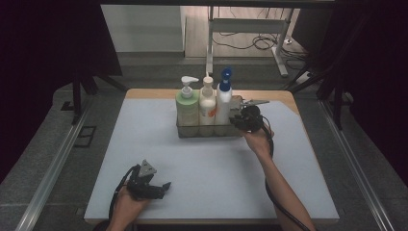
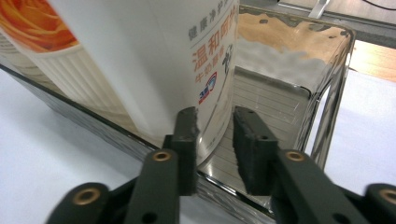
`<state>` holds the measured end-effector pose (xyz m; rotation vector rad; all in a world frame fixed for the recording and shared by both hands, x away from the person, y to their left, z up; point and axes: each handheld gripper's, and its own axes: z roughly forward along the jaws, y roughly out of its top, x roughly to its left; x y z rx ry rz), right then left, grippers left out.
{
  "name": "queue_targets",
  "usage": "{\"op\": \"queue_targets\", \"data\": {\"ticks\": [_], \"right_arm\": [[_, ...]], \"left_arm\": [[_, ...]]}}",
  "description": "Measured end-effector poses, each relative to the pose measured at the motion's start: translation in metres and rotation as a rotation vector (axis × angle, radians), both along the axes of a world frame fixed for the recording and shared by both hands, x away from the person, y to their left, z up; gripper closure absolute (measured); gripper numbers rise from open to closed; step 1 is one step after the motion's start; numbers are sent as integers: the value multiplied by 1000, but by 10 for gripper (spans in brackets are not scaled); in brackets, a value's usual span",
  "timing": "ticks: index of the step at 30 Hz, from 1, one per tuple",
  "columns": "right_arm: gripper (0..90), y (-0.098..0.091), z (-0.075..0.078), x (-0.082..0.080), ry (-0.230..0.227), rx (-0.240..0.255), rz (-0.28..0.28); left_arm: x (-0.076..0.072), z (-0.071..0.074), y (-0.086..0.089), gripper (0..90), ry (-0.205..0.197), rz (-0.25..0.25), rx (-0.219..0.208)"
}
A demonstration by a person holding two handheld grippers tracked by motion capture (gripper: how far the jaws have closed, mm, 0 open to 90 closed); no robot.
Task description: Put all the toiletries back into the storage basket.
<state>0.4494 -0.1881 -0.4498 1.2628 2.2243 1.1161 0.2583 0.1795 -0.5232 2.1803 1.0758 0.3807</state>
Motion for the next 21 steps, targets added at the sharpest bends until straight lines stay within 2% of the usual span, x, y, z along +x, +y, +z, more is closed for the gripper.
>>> {"op": "queue_targets", "data": {"ticks": [11, 16, 21], "right_arm": [[399, -5, 16, -13, -37, 5, 34], [325, -6, 23, -19, -51, -12, 53], [227, -6, 26, -26, -55, -7, 79]], "left_arm": [[0, 0, 0, 122, 0, 1, -3], [0, 0, 0, 122, 0, 1, -3], [0, 0, 0, 122, 0, 1, -3]]}}
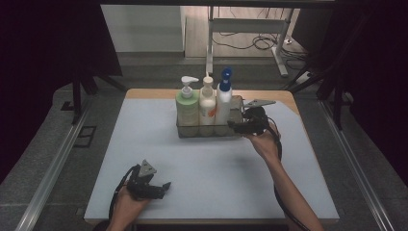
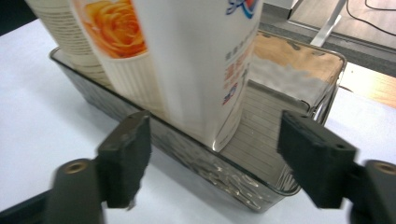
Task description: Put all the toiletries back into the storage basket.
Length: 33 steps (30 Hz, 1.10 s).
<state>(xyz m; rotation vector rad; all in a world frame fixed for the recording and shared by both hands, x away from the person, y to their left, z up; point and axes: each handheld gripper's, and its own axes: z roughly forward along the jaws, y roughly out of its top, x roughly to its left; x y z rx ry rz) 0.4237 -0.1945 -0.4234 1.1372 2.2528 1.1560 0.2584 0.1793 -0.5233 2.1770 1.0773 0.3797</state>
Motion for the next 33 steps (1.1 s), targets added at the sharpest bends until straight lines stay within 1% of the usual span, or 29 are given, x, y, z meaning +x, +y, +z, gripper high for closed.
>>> {"op": "queue_targets", "data": {"ticks": [4, 7, 12, 16, 23, 28, 33], "right_arm": [[145, 0, 3, -6, 1, -23, 34], [121, -1, 5, -11, 1, -46, 55], [39, -3, 8, -19, -5, -76, 69], [0, -7, 9, -26, -6, -93, 77], [0, -18, 13, -41, -15, -112, 78], [0, -27, 13, -51, -11, -127, 80], [0, -37, 13, -62, -10, -126, 74]], "left_arm": [[0, 0, 0, 122, 0, 0, 0], [0, 0, 0, 122, 0, 0, 0], [0, 0, 0, 122, 0, -1, 0], [0, 0, 0, 122, 0, -1, 0], [0, 0, 0, 123, 0, 0, 0], [0, 0, 0, 122, 0, 0, 1], [0, 0, 0, 122, -1, -2, 2]]}}
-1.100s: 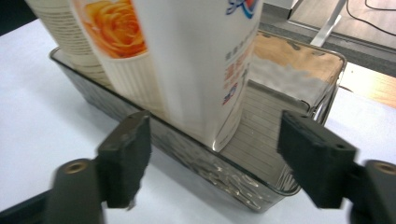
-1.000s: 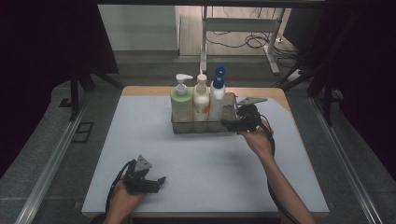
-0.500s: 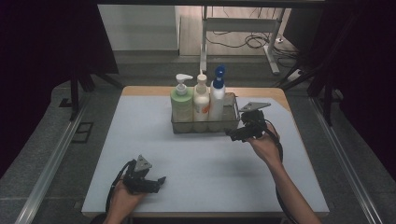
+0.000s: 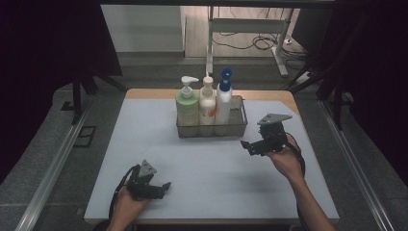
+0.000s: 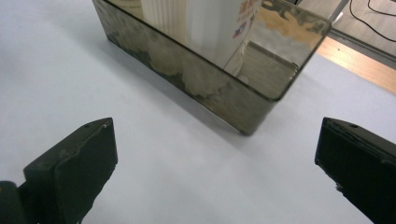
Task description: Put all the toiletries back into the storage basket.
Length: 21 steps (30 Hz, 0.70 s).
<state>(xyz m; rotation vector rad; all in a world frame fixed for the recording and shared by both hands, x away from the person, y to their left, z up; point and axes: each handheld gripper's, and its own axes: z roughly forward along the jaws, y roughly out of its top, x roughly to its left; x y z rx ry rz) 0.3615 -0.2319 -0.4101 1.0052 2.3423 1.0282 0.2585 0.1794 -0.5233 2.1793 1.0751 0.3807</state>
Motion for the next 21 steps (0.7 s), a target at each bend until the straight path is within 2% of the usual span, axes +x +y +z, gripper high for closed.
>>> {"op": "queue_targets", "data": {"ticks": [10, 21], "right_arm": [[0, -26, -6, -22, 10, 4, -24], [0, -46, -25, -45, 27, 23, -45]], "left_arm": [[0, 0, 0, 122, 1, 2, -1], [0, 0, 0, 122, 0, 1, -1]]}}
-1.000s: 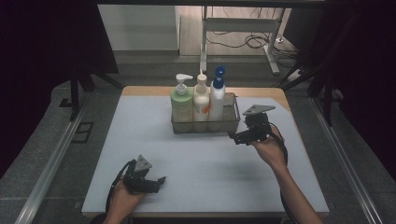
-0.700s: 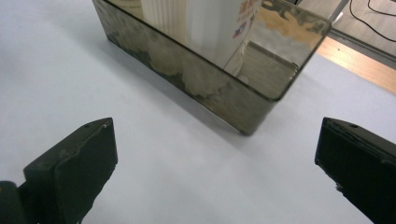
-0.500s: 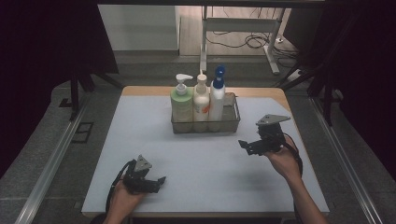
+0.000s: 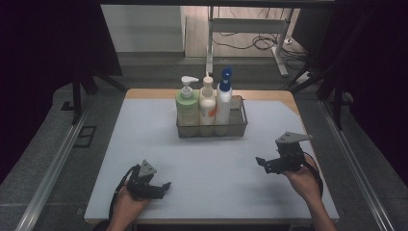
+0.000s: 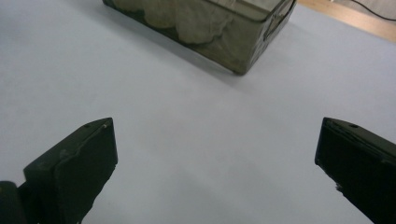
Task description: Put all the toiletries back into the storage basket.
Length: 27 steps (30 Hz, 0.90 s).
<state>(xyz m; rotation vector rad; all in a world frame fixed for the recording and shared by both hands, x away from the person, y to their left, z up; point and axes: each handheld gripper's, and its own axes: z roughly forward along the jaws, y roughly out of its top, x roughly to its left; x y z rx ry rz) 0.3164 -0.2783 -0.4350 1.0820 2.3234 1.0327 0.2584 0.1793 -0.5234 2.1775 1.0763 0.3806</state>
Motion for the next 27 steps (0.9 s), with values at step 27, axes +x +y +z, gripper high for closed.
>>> {"op": "queue_targets", "data": {"ticks": [27], "right_arm": [[0, -18, -81, -25, 91, -19, -48]], "left_arm": [[0, 0, 0, 123, -1, 1, 0]]}}
